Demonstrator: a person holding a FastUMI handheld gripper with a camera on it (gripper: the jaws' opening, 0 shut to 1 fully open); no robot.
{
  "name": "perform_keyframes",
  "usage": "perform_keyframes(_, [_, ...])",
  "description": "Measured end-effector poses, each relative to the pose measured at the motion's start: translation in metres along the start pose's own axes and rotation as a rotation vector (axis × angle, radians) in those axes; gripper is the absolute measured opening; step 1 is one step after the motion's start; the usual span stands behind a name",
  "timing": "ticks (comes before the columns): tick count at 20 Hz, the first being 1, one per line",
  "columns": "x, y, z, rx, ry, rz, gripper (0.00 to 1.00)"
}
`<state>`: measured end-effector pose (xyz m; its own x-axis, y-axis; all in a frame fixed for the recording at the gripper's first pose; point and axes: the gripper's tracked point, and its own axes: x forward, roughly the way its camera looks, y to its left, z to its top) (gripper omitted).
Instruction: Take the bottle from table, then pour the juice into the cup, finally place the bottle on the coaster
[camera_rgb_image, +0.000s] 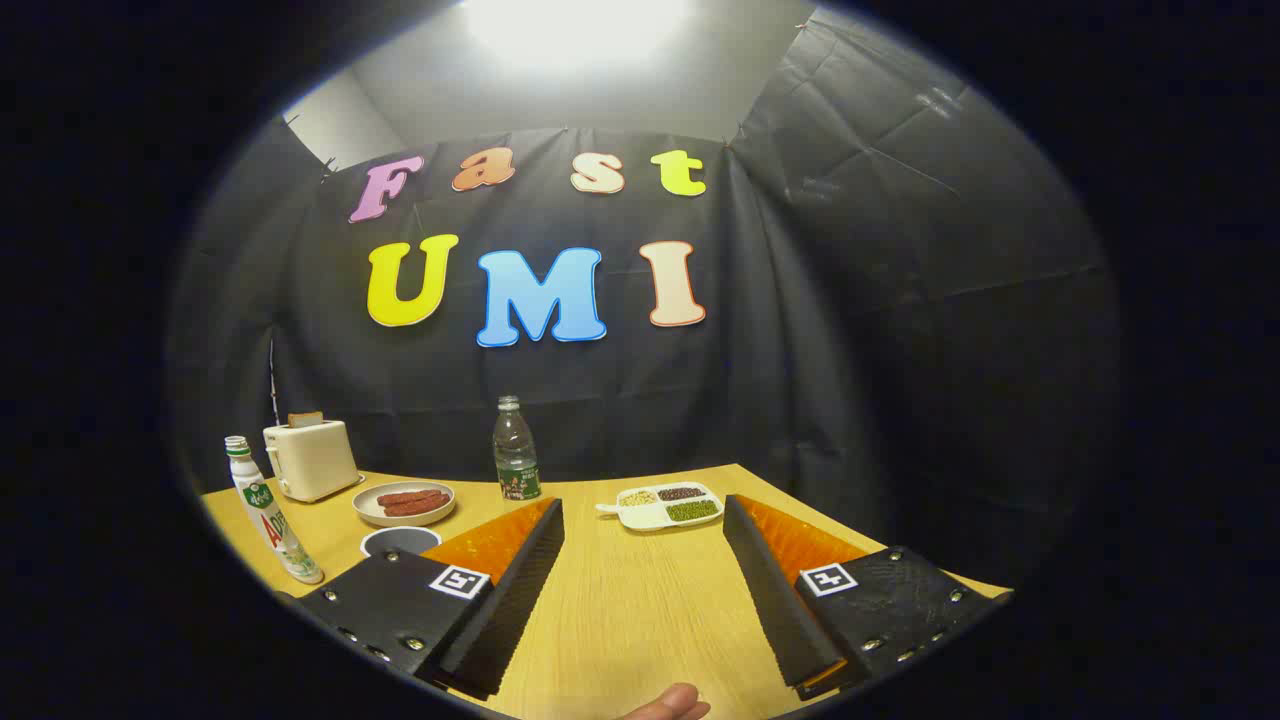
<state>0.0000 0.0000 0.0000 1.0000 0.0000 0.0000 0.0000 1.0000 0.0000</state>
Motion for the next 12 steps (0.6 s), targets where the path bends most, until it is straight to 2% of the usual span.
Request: perform_keyframes(12, [-0.049,0.082,0.006,-0.034,0.014,0.015,0.97])
